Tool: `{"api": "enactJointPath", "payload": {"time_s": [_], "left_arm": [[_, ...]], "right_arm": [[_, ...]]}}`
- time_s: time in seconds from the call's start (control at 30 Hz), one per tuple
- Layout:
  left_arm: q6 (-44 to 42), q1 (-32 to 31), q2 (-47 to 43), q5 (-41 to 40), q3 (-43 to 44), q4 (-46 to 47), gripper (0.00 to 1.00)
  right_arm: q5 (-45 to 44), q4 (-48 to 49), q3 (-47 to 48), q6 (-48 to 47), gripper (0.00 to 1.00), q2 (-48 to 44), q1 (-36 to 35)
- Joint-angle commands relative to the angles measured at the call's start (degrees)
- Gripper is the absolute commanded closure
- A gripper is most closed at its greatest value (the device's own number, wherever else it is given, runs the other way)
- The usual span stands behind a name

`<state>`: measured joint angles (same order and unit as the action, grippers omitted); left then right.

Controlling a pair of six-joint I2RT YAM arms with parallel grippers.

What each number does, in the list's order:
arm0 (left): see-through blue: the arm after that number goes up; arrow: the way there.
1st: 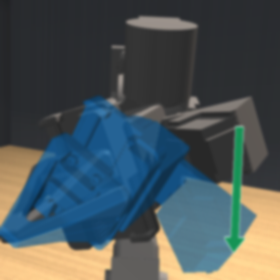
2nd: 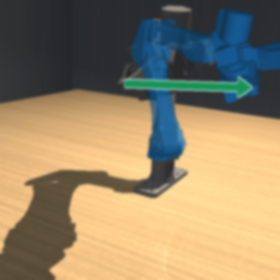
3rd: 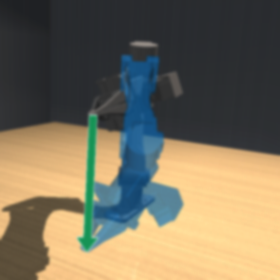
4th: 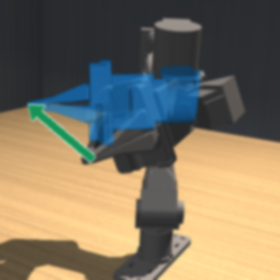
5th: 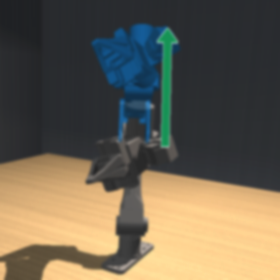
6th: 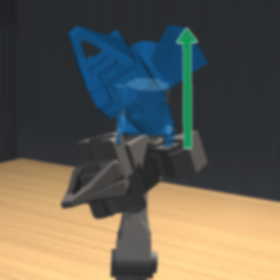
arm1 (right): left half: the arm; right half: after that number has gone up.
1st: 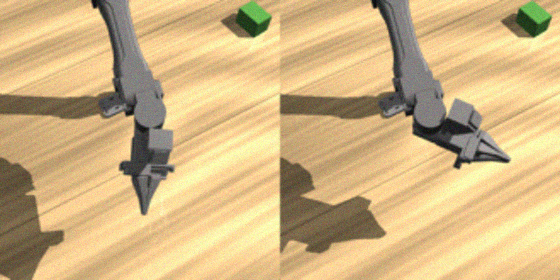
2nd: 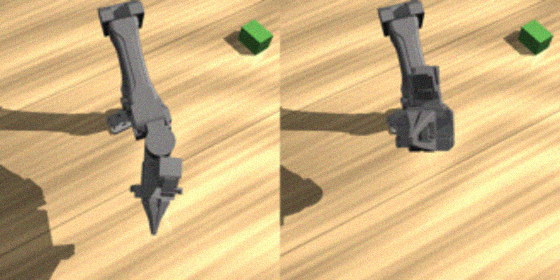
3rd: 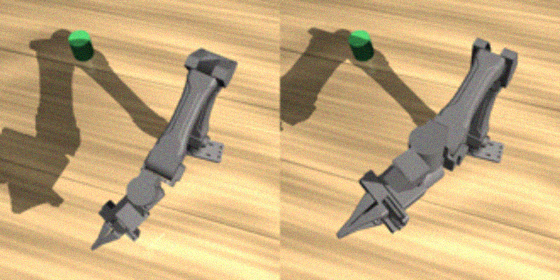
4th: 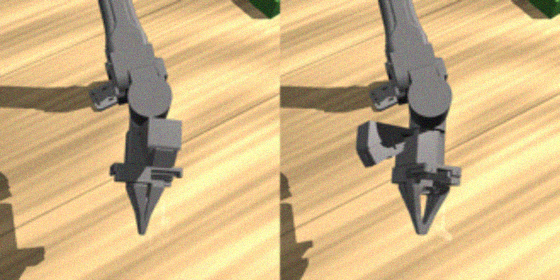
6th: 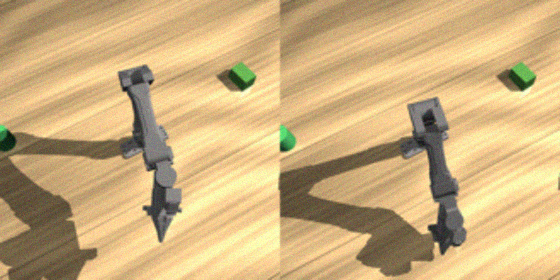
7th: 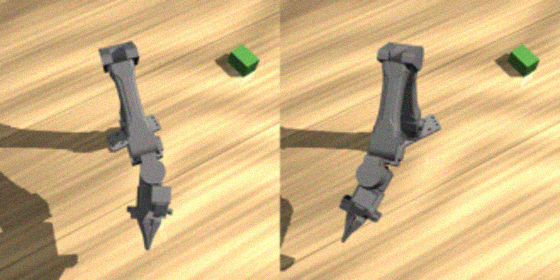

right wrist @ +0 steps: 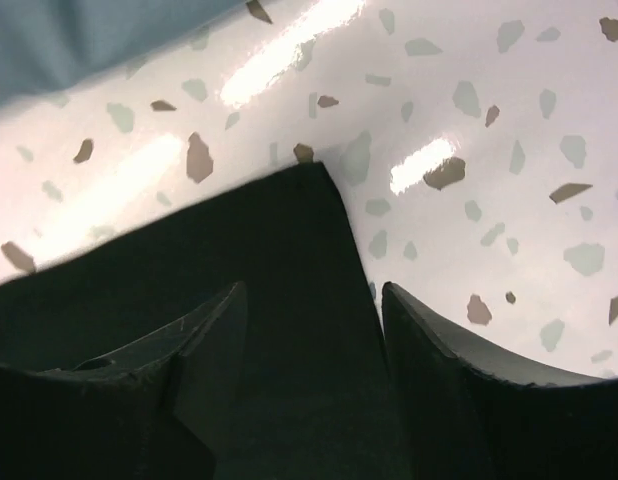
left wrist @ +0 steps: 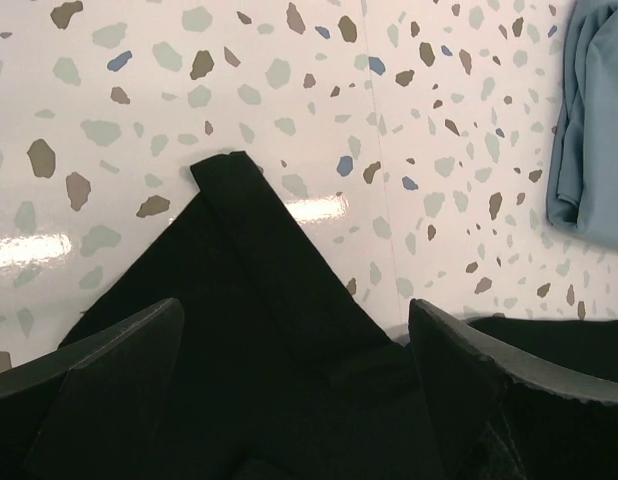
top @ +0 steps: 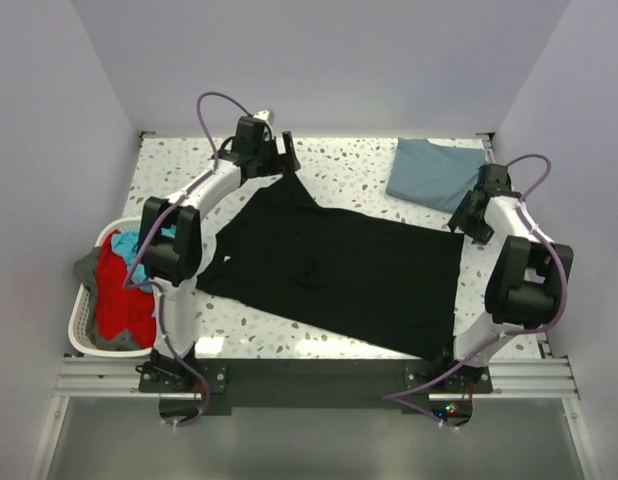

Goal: Fold and stack the t-shirts
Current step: Fold the tshirt

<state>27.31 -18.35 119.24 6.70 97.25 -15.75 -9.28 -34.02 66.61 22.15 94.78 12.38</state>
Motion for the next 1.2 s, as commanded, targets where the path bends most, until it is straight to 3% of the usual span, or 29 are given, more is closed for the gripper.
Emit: {"api": "enactJointPath", "payload": {"time_s": [0.0, 0.4, 0.93, 1.17], "left_arm": [[-0.94, 0.86, 0.73, 0.95, 3.03, 0.81, 0.00], [-1.38, 1.82, 5.30, 1.30, 5.14, 1.42, 0.05], [-1.65, 1.83, 6.88, 1.30, 5.40, 1.60, 0.05], [-2.44, 1.74, 10.22, -0.02, 6.46, 1.60, 0.07]], "right_arm": [[0.49, 6.41, 0.89, -1.15, 0.41, 3.72, 0.98], [0.93, 10.55, 3.09, -0.71, 0.53, 10.68, 1.86], [1.19, 13.37, 1.68, -1.41, 0.58, 12.71, 3.09], [2.33, 13.98, 0.10, -1.85, 0.73, 14.03, 3.35]]}}
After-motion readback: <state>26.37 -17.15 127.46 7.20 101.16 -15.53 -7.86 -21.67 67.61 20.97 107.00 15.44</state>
